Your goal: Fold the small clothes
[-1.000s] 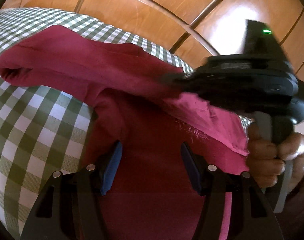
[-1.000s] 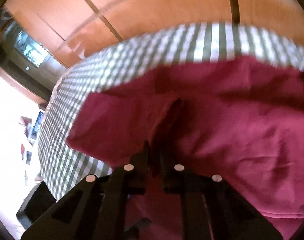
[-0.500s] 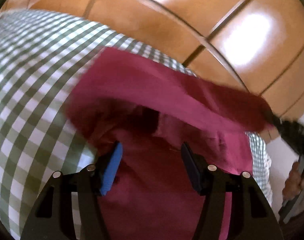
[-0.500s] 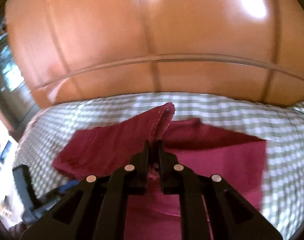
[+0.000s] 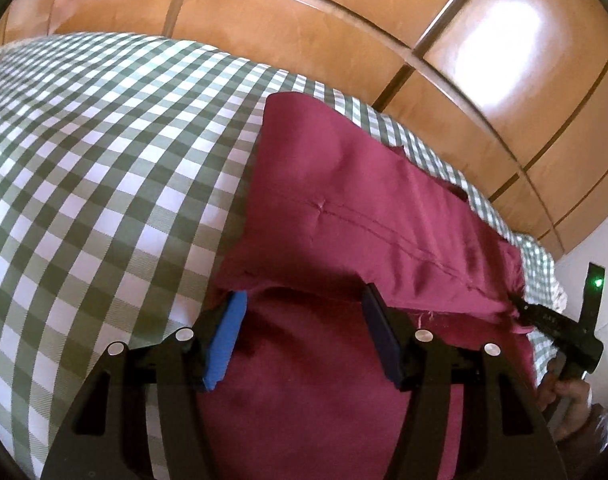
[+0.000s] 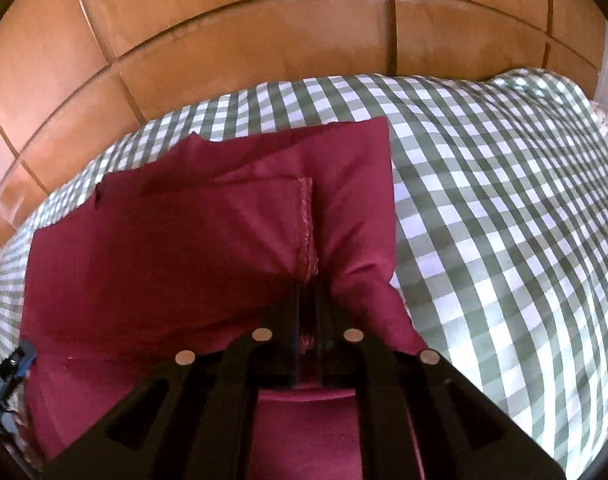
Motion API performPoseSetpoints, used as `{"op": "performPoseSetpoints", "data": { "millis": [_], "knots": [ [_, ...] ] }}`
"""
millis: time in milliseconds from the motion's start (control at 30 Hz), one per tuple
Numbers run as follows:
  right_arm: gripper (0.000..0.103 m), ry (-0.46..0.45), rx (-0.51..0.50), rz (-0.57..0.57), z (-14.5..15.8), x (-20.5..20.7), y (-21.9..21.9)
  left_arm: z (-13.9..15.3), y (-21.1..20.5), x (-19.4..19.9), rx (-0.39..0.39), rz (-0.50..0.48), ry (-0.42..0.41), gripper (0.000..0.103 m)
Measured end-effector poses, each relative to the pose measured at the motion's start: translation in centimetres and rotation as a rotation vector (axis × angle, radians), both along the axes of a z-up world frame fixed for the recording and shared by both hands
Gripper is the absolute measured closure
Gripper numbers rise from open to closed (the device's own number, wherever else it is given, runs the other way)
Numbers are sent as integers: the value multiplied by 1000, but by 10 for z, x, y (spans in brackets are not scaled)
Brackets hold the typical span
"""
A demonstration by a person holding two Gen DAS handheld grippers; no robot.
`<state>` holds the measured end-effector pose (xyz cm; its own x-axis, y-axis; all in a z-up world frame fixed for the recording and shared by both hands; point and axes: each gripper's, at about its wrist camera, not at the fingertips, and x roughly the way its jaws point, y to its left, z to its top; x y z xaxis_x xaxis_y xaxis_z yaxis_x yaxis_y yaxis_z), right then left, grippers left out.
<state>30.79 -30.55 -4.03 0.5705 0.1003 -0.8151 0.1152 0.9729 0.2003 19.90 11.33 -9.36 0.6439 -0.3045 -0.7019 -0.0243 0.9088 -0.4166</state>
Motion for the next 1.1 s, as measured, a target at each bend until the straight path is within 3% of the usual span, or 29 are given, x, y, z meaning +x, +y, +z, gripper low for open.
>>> {"op": "performPoseSetpoints", "data": {
  "millis": [200, 300, 400, 433, 467, 600, 733, 900, 1000, 1100],
  "knots": [
    [98, -11, -32, -60, 4, -10, 4, 15, -6, -22, 85, -14, 13, 43],
    [98, -5, -27, -68, 6, -15, 1, 29, 5, -37, 76, -25, -26, 43],
    [78, -48, 1, -70, 17, -26, -3, 41, 23, -40, 60, -3, -42, 43],
    [56, -87, -16, -79, 27, -32, -1, 42, 27, -39, 59, 7, -40, 43],
    [43, -107, -25, -82, 32, -35, 2, 43, 34, -35, 56, 25, -35, 43],
    [39, -158, -18, 24, 46, -43, 27, 45, 55, -11, 9, 77, -5, 43],
    [39, -138, -23, 96, 34, -36, 51, 50, 57, 22, -19, 67, 4, 43],
    [38, -97, -58, 96, 14, -28, 62, 44, 58, 66, -69, 69, 58, 43],
    [33, -97, -85, 101, 10, -26, 62, 38, 59, 94, -98, 93, 100, 43],
    [27, -96, -84, 97, 4, -26, 58, 38, 54, 115, -67, 131, 112, 43]
  ]
}}
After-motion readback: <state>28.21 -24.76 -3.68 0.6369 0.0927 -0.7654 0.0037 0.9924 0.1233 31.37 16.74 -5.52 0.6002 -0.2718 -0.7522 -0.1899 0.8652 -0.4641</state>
